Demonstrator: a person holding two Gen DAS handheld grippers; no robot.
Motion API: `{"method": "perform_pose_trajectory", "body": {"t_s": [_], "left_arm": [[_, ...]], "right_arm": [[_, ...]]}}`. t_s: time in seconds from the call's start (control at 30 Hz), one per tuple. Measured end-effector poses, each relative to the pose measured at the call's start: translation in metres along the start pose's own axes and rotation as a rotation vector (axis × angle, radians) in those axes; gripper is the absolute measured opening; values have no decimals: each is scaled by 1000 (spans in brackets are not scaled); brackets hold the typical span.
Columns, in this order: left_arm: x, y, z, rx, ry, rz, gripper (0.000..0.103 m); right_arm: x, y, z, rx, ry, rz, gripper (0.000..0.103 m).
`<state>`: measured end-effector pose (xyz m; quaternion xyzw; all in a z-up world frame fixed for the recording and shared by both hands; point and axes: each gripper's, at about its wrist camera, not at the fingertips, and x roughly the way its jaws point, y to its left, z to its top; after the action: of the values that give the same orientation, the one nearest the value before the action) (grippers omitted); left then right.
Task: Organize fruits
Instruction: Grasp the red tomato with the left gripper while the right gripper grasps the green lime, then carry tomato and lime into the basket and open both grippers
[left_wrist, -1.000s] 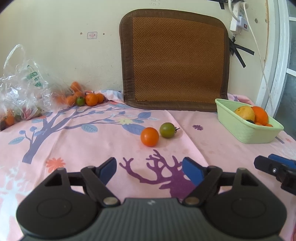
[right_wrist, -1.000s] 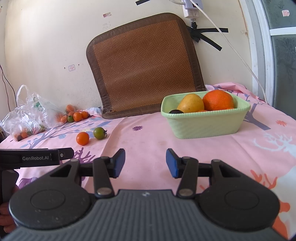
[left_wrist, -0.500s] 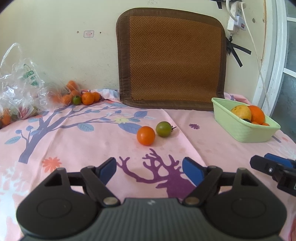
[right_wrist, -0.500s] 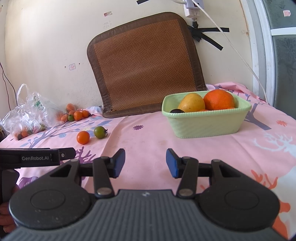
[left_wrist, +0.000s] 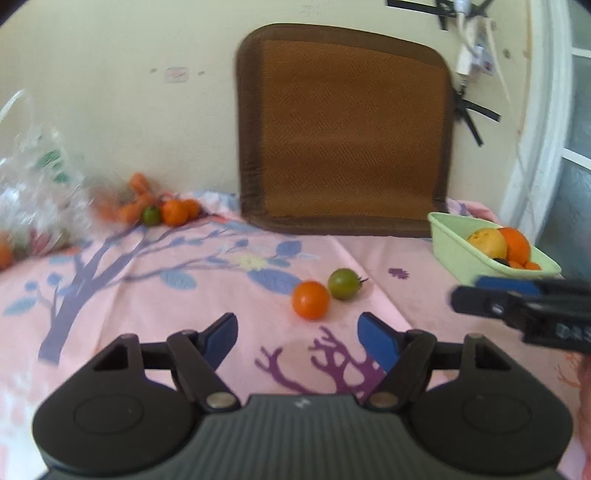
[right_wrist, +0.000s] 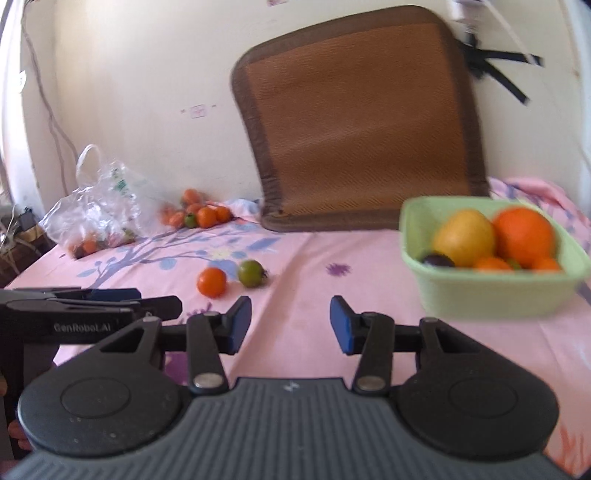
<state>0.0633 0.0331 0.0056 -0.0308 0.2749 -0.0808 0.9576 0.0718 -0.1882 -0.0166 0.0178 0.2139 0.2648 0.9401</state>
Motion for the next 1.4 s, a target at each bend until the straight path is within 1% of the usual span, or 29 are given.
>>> {"method": "perform_pose_trajectory", "body": {"t_s": [0.03, 0.07, 0.17, 0.23, 0.3, 0.4, 0.43, 0.5, 0.63, 0.7, 0.73, 0.77, 0.87, 0.97, 1.03, 1.13, 1.2, 1.3, 1.4], "left_arm": [[4, -1, 4, 29, 6, -21, 73], [9, -2, 7, 56, 9, -25, 71], [28, -6, 14, 110, 40, -50, 59], [40, -5, 16, 111, 64, -56, 56], [50, -4, 17, 109, 83, -60, 46], [55, -2, 18, 94, 91, -79, 46], [56, -1, 18, 92, 94, -86, 43], [58, 0, 17, 84, 111, -92, 30], [57, 5, 17, 58, 114, -109, 30], [55, 5, 16, 54, 108, -114, 29], [52, 4, 16, 56, 98, -114, 29], [49, 2, 15, 50, 93, -119, 29], [37, -7, 16, 28, 76, -176, 29], [27, -29, 26, 54, 35, -229, 29], [26, -47, 39, 70, 7, -271, 29], [35, -79, 61, 84, -14, -322, 29], [47, -99, 72, 89, -16, -350, 29], [70, -129, 81, 90, 12, -369, 29], [88, -154, 80, 111, 35, -376, 30]], "right_arm": [[7, 1, 5, -15, 8, 14, 43], [16, 2, 11, -24, 17, 33, 40], [42, 3, 21, -34, 59, 80, 39], [56, 4, 25, -39, 84, 92, 39], [67, 3, 26, -38, 102, 111, 39], [82, 3, 29, -34, 141, 155, 40], [86, 3, 29, -34, 147, 157, 40], [94, 3, 29, -31, 165, 149, 40], [108, -3, 25, 11, 221, 152, 38], [103, -4, 22, 33, 211, 163, 32], [98, -5, 22, 40, 210, 160, 31], [91, -5, 22, 46, 194, 151, 31], [62, -10, 18, 60, 125, 121, 31], [24, -24, 14, 80, 27, 64, 31], [-1, -40, 12, 101, -50, -5, 31], [-31, -68, 9, 122, -154, -142, 31], [-40, -87, 6, 126, -183, -213, 31], [-44, -110, 1, 103, -185, -317, 31], [-42, -126, -5, 108, -175, -336, 31]]}}
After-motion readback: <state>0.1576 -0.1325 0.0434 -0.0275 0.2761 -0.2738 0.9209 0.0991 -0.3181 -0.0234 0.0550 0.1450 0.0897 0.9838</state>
